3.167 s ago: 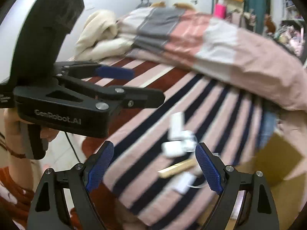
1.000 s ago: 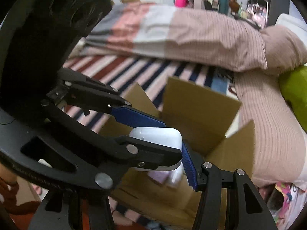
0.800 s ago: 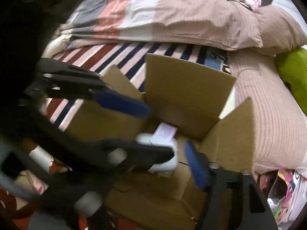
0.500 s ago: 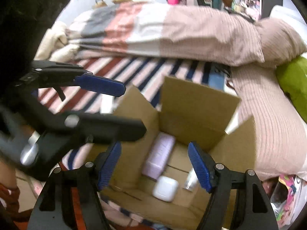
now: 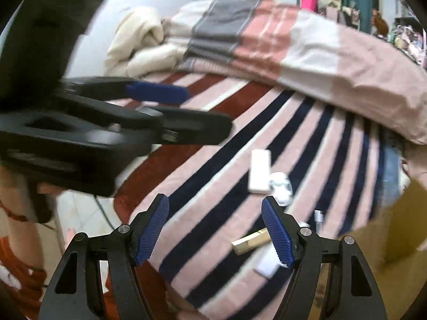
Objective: Organize rigid objects
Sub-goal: 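Grasp the white power bank with the right gripper, then carry the power bank into the cardboard box and release it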
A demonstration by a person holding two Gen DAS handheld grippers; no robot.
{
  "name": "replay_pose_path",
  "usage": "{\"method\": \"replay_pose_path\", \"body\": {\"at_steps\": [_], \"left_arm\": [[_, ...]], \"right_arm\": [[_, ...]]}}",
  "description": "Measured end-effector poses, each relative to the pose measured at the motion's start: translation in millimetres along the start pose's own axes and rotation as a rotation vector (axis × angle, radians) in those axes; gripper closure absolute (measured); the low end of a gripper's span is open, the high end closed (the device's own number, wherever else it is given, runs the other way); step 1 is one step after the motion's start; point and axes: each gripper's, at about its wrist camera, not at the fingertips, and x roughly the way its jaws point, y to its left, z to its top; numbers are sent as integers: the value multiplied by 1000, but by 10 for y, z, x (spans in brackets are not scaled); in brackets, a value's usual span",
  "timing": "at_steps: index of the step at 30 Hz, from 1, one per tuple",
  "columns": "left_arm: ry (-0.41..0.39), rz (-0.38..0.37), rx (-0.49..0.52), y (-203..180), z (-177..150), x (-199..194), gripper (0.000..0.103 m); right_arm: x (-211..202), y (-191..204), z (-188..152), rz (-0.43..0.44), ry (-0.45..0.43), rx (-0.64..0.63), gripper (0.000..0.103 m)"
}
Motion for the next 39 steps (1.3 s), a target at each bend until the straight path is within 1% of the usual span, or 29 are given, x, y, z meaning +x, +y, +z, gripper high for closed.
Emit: {"method": "replay_pose_path", "body": {"at_steps": [1,3,4,5,6,7,9,11,13,14,15,16,17,18,20,22,23,26,28,29,30,32,34,35,37,39], "left_arm": [[2,7,-11,74,-61,29,31],[9,16,-36,262,-187,59,31],[10,15,-48,342,-247,61,31],[10,15,-57,403,-293,62,31],[10,14,-68,463,-328,68,31],[10,14,-81,533,-373,72,31],[11,15,-96,611,-426,72,31],[13,16,-109,683,-460,78,31],[11,15,-125,755,-485,78,31],[10,12,-129,776,-494,78,31],[10,11,-133,788,-496,81,31],[9,10,-135,800,-504,82,31],[10,10,-135,799,-500,83,31],[10,9,-134,804,-506,85,31],[11,6,-135,811,-511,89,31],[12,6,-139,824,-502,99,31],[13,4,-141,822,-507,101,31],[19,-2,-142,799,-520,115,31],[27,-9,-140,785,-526,129,31],[30,-12,-139,765,-527,135,31],[32,-18,-137,738,-523,136,31],[31,-36,-131,681,-498,131,31],[25,-60,-122,591,-449,115,31],[19,-74,-114,528,-419,102,31],[-2,-117,-98,385,-338,61,32],[-24,-165,-79,216,-249,13,34]], "right_arm": [[145,-1,-1,-9,10,3,34],[420,-19,-8,-43,-11,-24,34],[525,-31,-3,-72,-21,-45,34],[685,-74,21,-123,-18,-55,34],[784,-113,34,-143,-13,-48,35],[868,-162,52,-154,-7,-36,36],[1054,-296,97,-176,4,-1,42],[1174,-364,149,-181,7,7,44],[1291,-411,201,-205,10,0,47],[1374,-437,223,-223,22,-2,51],[1427,-444,234,-235,33,0,63],[1458,-435,240,-244,39,5,69],[1468,-416,237,-235,39,12,72],[1452,-371,227,-215,35,6,72],[1421,-255,199,-138,49,-16,72],[1387,-169,155,-78,69,-29,72],[1375,-116,131,-71,88,-40,72],[1349,-64,77,-87,108,-39,62],[1323,-72,33,-71,113,-17,65],[1309,-60,14,-82,116,-20,72],[1280,-40,7,-93,115,-27,72],[1133,31,-3,-94,82,-47,72],[950,102,21,-62,47,-62,72],[796,162,46,-40,21,-74,72],[559,247,78,-18,-17,-96,72],[259,329,95,8,-63,-118,72]]}}
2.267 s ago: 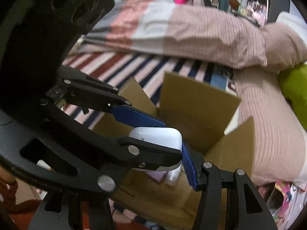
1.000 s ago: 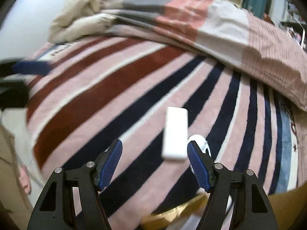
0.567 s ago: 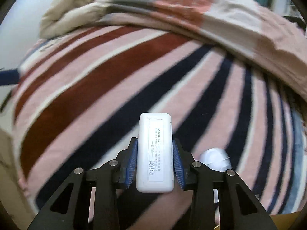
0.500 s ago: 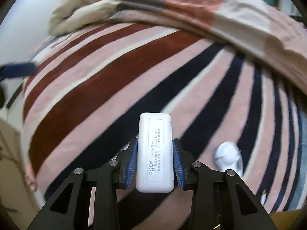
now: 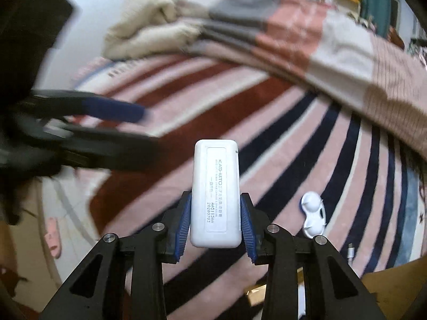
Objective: Organize rigid objects
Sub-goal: 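Carry the power bank into the cardboard box and release it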
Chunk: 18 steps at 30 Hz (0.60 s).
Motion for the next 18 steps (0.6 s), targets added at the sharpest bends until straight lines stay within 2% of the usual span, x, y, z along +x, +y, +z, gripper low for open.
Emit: {"method": "replay_pose_path", "body": {"at_steps": [2,3,4,5,13,18], "left_arm": [[-13,-43,34,-218,85,-4,51],[-23,-37,50,-312,123,-4,54],[-33,-19,70,-426,170,-1,62],[-43,-31,78,-495,207,-6,65],[-12,-98,183,-1325,519,281,67],[56,-152,233,-1828,720,675,67]], "right_arm": [[-281,30,17,18,-43,-9,72],[-381,25,24,21,-59,-10,72],[-484,17,18,20,-73,-8,72],[-583,-5,18,13,-90,-2,72],[-1242,-545,-231,-29,-158,97,72],[-1580,-986,-454,-81,-156,177,72]]}}
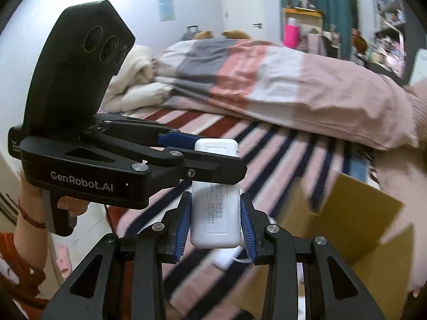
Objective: Organize rigid objects
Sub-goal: 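Carry the power bank into the cardboard box and release it, then grasp the gold bar with the right gripper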
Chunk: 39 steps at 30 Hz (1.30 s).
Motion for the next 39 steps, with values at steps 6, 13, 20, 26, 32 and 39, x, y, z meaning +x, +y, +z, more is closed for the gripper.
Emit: {"method": "replay_pose_path", "body": {"at_steps": [6,13,20,26,32,39], "left_arm": [[133,-12,37,-322,256,657,66],[248,49,76,-478,299,1095,59],[200,62,74,-457,319,867,35],[129,139,57,-253,263,352,34],[46,212,11,151,39,-292,30],[6,295,-45,654,-456,-679,29]], "right_arm": [[-141,-605,-164,-69,72,130,72],[-81,-950,-360,-145,162,206,72],[-94,-921,-432,-214,195,184,58],[-211,-661,-334,-184,133,157,58],[-248,-20,-111,-66,53,65,58],[222,640,-75,61,108,5,58]]}}
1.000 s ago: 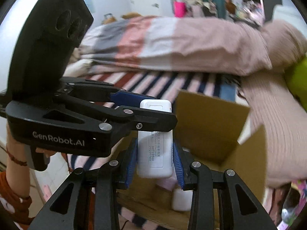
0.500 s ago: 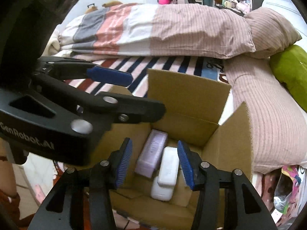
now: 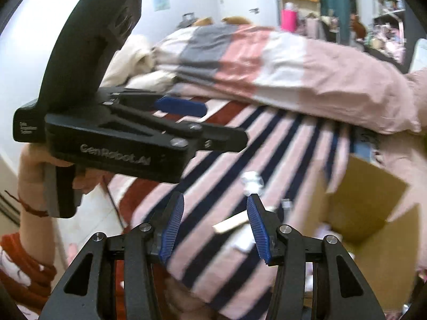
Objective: Organize rigid objects
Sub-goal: 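Grasp the gold bar with the right gripper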
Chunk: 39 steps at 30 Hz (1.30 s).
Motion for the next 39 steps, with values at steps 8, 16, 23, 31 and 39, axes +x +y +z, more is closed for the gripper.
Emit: {"method": "replay_pose_path", "body": {"at_steps": [8,16,23,31,39], "left_arm": [[18,19,-75,593,-660,121,29],[30,-4,-122,859,-986,236,29],[24,-16,-145,953,-1040,273,29],[26,-21,-148,977,-1048,258,29],[31,-16,-154,975,-1029,246,29]], "right_arm": [[1040,-12,-374,-43,144,201,58],[1548,-303,-505,-235,93,330,57],[1571,-393,-524,-303,124,390,58],[1705,-346,-585,-333,133,323,84],[1782,81,-553,-208,175,63,89]]}}
